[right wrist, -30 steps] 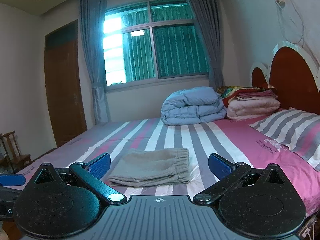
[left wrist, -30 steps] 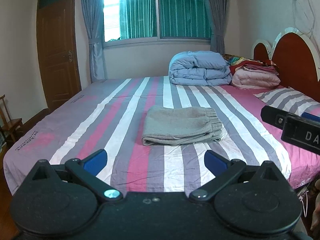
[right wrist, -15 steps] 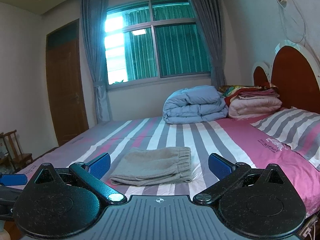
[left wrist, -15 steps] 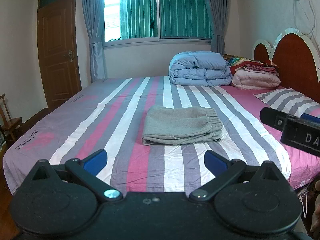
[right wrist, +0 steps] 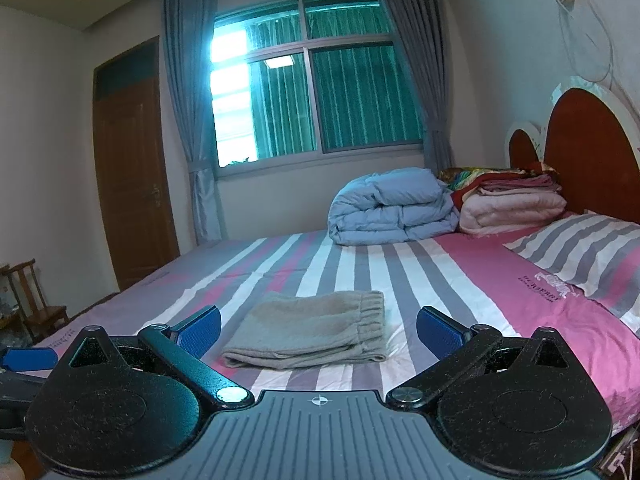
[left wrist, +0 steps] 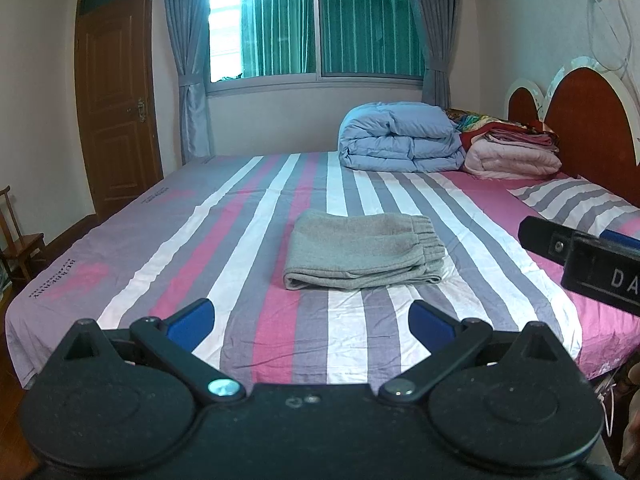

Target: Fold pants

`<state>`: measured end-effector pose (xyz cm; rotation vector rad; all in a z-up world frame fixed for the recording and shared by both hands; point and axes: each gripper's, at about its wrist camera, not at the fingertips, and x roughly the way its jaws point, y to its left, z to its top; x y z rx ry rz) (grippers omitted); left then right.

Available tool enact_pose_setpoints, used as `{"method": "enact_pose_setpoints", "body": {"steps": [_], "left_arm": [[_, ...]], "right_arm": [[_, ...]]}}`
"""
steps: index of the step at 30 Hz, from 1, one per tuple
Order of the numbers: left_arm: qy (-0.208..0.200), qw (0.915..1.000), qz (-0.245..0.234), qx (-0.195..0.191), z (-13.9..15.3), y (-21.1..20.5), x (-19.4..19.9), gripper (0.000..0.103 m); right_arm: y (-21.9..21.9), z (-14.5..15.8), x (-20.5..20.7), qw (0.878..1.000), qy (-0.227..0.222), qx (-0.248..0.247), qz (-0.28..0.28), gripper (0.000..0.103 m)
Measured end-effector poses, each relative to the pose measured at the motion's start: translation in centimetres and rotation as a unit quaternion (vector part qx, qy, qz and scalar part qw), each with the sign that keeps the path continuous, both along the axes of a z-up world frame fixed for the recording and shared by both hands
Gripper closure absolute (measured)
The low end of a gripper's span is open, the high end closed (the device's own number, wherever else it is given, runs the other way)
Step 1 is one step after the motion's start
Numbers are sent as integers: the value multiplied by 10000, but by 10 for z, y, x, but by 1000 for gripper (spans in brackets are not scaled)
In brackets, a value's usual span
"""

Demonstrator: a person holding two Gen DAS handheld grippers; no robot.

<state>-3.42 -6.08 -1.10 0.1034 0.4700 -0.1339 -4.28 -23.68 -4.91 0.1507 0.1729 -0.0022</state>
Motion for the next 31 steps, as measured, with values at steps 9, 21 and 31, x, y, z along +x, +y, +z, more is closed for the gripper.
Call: {"method": "enact_pose_setpoints", "body": {"steps": [9,21,31], "left_arm": [[24,10000,4,-11,-2,-1,0,6],[-145,9998,-123,-86,-1,0,-3,12],[-288,9993,-183,-151,5,2,-4,6]], "right_arm": [[-2,-1,1,10000,19,11,31,0],[-3,-2,1,10000,18,-7,13,0],[-5,-2,1,10000,12,9,10,0]]}}
